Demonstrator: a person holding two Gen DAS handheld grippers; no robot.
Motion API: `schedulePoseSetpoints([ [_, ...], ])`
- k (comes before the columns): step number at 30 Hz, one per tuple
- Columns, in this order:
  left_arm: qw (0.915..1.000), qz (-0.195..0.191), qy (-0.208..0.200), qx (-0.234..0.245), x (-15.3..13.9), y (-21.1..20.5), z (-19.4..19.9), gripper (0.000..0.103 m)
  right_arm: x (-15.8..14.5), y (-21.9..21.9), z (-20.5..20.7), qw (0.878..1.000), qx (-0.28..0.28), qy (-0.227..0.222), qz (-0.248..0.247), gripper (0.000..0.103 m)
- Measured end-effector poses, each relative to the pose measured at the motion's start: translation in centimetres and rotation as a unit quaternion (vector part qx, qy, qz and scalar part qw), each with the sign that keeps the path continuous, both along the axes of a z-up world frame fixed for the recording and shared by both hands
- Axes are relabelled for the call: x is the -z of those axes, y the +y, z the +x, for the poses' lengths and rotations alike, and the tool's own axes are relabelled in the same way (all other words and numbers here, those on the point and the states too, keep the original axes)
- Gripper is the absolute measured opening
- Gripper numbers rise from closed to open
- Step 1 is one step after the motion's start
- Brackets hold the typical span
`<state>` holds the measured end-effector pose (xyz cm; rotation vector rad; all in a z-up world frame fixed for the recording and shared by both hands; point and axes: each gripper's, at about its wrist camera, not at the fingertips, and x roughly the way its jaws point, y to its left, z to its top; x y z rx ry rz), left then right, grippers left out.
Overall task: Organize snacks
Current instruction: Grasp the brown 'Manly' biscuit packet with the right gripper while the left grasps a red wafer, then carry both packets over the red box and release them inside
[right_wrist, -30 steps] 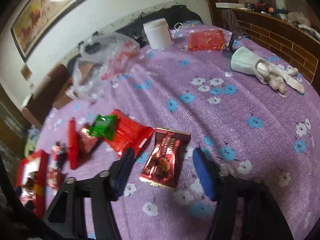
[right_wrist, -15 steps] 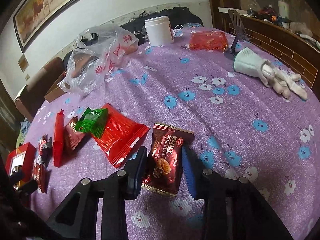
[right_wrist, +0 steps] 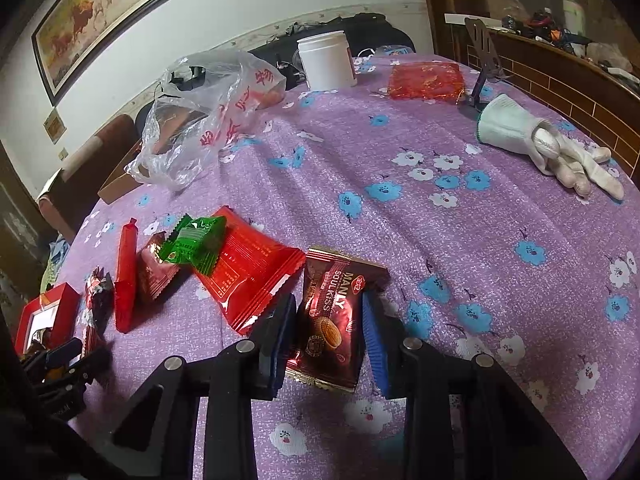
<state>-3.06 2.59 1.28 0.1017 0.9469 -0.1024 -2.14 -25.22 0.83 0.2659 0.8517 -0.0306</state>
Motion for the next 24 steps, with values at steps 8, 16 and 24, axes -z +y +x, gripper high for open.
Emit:
schedulePoseSetpoints([
  [8, 0.9996, -0.008, -0.018, 0.019, -0.9, -0.6, -2.0, 0.03, 0.0, -0.2, -0.1, 1.0, -0.004, -0.003, 0.01, 0.032],
  [16, 0.9986, -0.037, -0.03, 0.022, -1.8, -0.4, -4.4, 0.028, -0.8, -0.1, -0.5, 0.999, -0.015, -0.031, 0.023, 0.029],
  [24, 0.9969, -0.053, -0.048, 0.034, -3.2, -0.2, -6.8, 0.022, -2.8, 0.1, -2.0, 0.994, -0.023, -0.107, 0.025, 0.029],
])
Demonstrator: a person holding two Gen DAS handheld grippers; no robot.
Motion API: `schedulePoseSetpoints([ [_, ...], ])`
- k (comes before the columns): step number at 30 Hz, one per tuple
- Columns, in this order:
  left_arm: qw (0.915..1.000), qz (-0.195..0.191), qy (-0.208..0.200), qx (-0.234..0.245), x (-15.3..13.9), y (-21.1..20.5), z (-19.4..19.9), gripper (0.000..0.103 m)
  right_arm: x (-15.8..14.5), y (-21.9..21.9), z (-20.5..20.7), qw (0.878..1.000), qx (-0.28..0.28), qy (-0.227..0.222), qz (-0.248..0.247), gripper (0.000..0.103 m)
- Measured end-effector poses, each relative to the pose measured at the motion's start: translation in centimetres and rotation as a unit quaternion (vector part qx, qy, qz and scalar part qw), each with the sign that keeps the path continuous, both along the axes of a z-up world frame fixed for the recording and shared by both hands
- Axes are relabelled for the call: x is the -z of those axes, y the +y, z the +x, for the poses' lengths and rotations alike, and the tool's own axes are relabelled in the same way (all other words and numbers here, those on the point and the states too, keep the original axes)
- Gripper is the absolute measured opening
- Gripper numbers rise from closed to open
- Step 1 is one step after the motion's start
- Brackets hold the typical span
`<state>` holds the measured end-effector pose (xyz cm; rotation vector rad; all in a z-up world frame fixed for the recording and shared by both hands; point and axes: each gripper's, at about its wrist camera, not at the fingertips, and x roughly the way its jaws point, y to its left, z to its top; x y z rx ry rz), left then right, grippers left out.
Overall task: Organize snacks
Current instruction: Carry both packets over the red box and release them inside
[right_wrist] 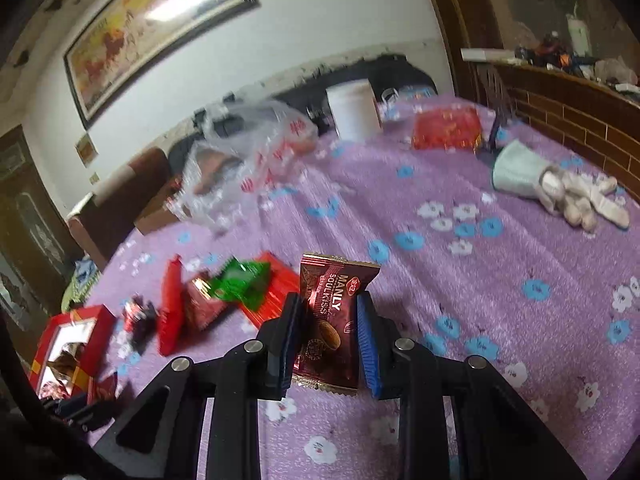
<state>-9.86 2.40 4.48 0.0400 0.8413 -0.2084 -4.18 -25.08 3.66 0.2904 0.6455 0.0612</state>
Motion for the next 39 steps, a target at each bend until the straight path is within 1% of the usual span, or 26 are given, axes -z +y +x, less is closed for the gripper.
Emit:
schedulePoseSetpoints([
  [3, 0.9999, -0.005, -0.007, 0.01, -0.5, -0.1, -0.7, 0.02, -1.0, 0.3, -0.8, 0.999, -0.009, -0.037, 0.001, 0.029],
  [5, 0.9998, -0.008, -0.011, 0.014, -0.8, -0.1, -1.0, 0.019, -1.3, 0.5, -1.1, 0.999, -0.012, -0.05, 0.002, 0.029],
  [10, 0.9995, -0.019, -0.016, 0.019, -1.2, 0.2, -1.7, 0.018, -1.2, 0.5, -0.6, 0.999, -0.014, -0.039, 0.004, 0.029],
  [13, 0.9994, -0.023, -0.018, 0.02, -1.5, 0.7, -2.3, 0.018, -1.2, 0.5, -0.8, 0.999, -0.015, -0.044, 0.005, 0.029],
  [19, 0.9991, -0.026, -0.019, 0.026, -1.8, 0.8, -3.4, 0.018, -1.0, 0.6, -0.6, 0.999, -0.015, -0.037, 0.001, 0.029],
  [23, 0.9985, -0.017, -0.047, 0.025, -3.1, 0.7, -4.2, 0.018, -1.0, 0.7, -0.6, 0.999, -0.015, -0.038, -0.001, 0.029],
  [26, 0.9972, -0.004, -0.072, 0.017, -4.2, 0.9, -4.7, 0.018, -1.0, 0.6, -0.6, 0.999, -0.015, -0.039, 0.001, 0.029],
  [31, 0.9945, 0.017, -0.103, -0.008, -5.3, 2.1, -5.2, 0.018, -0.9, 0.7, -0.5, 0.999, -0.014, -0.035, 0.001, 0.029],
  [39, 0.9908, 0.024, -0.122, -0.053, -6.0, 5.1, -5.7, 0.018, -0.7, 0.4, -0.4, 1.0, -0.01, -0.028, 0.004, 0.029],
])
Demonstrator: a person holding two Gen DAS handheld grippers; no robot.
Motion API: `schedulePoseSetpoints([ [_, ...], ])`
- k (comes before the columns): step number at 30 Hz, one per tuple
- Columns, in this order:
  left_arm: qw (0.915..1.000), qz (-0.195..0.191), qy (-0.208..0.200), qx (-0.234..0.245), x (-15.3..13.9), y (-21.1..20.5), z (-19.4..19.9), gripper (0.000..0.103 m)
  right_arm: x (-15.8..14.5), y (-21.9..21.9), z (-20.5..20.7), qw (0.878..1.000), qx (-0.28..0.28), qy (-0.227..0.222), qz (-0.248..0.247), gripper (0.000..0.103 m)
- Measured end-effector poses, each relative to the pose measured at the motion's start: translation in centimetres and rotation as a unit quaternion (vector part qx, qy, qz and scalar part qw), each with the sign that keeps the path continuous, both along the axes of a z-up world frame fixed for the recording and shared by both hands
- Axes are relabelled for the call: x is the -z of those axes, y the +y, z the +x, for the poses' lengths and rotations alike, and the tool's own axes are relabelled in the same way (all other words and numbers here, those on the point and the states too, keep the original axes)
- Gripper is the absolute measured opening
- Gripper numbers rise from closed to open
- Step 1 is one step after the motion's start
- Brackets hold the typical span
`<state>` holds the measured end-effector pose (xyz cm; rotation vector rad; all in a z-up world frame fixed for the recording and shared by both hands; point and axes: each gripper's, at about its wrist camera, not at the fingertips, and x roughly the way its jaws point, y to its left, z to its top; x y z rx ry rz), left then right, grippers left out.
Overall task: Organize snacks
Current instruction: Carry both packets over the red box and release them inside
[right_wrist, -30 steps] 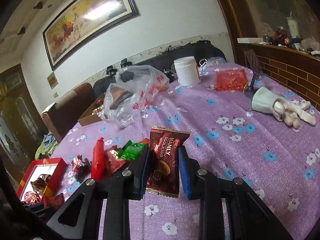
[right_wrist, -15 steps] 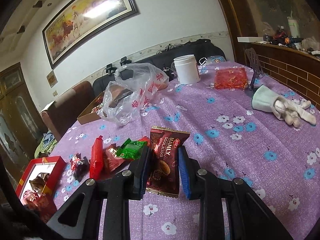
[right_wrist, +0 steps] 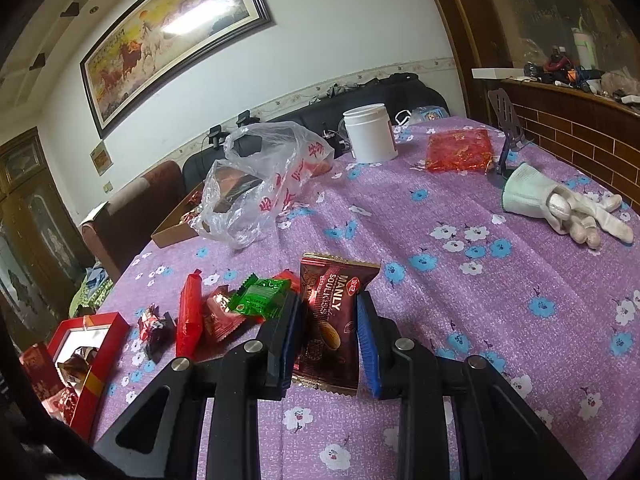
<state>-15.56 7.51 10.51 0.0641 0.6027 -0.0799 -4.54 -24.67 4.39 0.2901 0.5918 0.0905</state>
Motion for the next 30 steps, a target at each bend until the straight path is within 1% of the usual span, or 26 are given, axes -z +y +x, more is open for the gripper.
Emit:
schedulePoseSetpoints([
  [9, 0.9994, -0.016, -0.01, -0.028, -0.4, 2.9, -0.8, 0.018, 0.0, -0.1, 0.0, 1.0, 0.01, 0.004, -0.001, 0.029],
  [13, 0.999, -0.023, -0.011, -0.036, -0.3, 3.9, -1.0, 0.018, 0.1, -0.2, -0.3, 1.0, 0.019, 0.009, 0.009, 0.029],
  [17, 0.9987, -0.026, -0.007, -0.045, 0.0, 5.1, -1.1, 0.018, -0.5, 0.7, -1.4, 1.0, 0.014, -0.008, 0.018, 0.029],
  [20, 0.9981, -0.03, -0.003, -0.053, 0.3, 6.1, -1.2, 0.018, -0.8, 2.5, -2.1, 1.0, -0.01, -0.013, 0.023, 0.029],
  [22, 0.9977, -0.032, -0.003, -0.06, 0.4, 6.7, -1.3, 0.018, -0.7, 3.9, -2.2, 0.998, -0.038, -0.003, 0.047, 0.028],
  [25, 0.9961, -0.038, -0.001, -0.08, 0.7, 8.3, -1.4, 0.018, -0.9, 6.9, -2.2, 0.995, -0.08, 0.01, 0.063, 0.028],
  [30, 0.9924, -0.051, 0.007, -0.112, 1.6, 10.9, -1.6, 0.018, -1.5, 13.0, -3.0, 0.985, -0.161, 0.013, 0.06, 0.028],
])
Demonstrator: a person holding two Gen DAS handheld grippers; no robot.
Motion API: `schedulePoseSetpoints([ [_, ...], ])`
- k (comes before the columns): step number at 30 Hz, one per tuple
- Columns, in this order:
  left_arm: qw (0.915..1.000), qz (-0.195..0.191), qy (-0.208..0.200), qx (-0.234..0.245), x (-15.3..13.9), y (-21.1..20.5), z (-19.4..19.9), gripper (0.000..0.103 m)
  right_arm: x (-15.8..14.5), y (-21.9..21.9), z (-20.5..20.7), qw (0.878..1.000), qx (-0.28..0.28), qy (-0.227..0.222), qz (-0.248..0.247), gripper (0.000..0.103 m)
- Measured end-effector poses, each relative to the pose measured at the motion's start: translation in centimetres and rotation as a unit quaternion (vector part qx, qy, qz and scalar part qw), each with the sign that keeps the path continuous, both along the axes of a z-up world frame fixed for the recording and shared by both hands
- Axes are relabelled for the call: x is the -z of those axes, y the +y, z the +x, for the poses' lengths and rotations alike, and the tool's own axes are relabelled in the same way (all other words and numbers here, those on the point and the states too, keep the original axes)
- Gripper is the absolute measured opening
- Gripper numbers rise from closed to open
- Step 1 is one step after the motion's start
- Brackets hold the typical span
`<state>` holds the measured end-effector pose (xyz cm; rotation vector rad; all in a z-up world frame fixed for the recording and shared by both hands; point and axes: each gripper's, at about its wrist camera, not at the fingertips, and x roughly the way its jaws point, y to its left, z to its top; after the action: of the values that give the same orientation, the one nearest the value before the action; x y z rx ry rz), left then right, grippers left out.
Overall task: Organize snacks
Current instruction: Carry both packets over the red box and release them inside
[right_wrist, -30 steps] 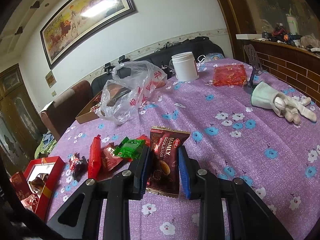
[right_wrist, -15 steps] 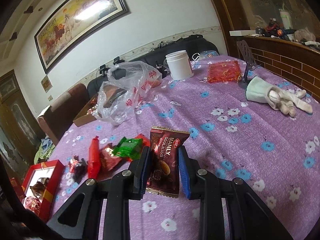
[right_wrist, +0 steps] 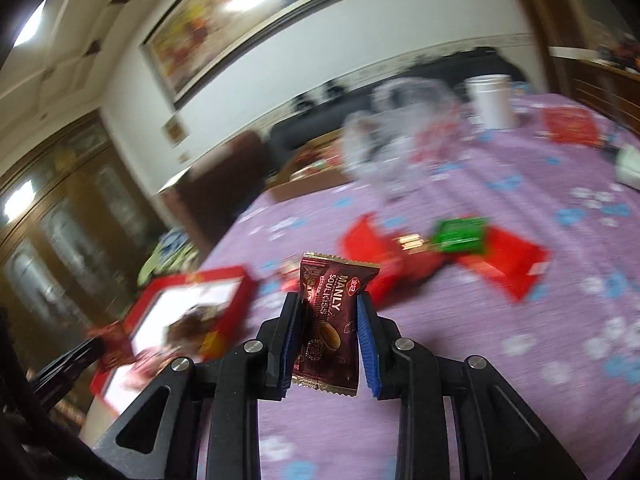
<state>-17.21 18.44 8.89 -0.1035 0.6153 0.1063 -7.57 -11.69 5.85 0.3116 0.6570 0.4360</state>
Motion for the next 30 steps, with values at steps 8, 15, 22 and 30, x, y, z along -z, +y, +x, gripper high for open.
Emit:
schedulePoseSetpoints([
  [8, 0.9999, -0.007, 0.004, -0.011, 0.9, 1.7, 0.2, 0.018, -0.3, 10.1, -1.3, 0.993, -0.119, 0.003, -0.015, 0.028],
  [15, 0.9993, 0.025, 0.027, -0.01, 1.5, 1.9, 2.7, 0.018, 0.6, 16.4, -1.3, 0.983, -0.176, 0.025, -0.039, 0.028],
  [22, 0.998, 0.034, 0.051, -0.017, 2.4, 1.9, 3.8, 0.018, 1.7, 19.4, 0.7, 0.98, -0.179, 0.054, -0.071, 0.027],
  [30, 0.9952, 0.016, 0.088, -0.04, 3.5, 3.8, 5.5, 0.015, 1.2, 22.6, 3.3, 0.971, -0.196, 0.083, -0.104, 0.027],
])
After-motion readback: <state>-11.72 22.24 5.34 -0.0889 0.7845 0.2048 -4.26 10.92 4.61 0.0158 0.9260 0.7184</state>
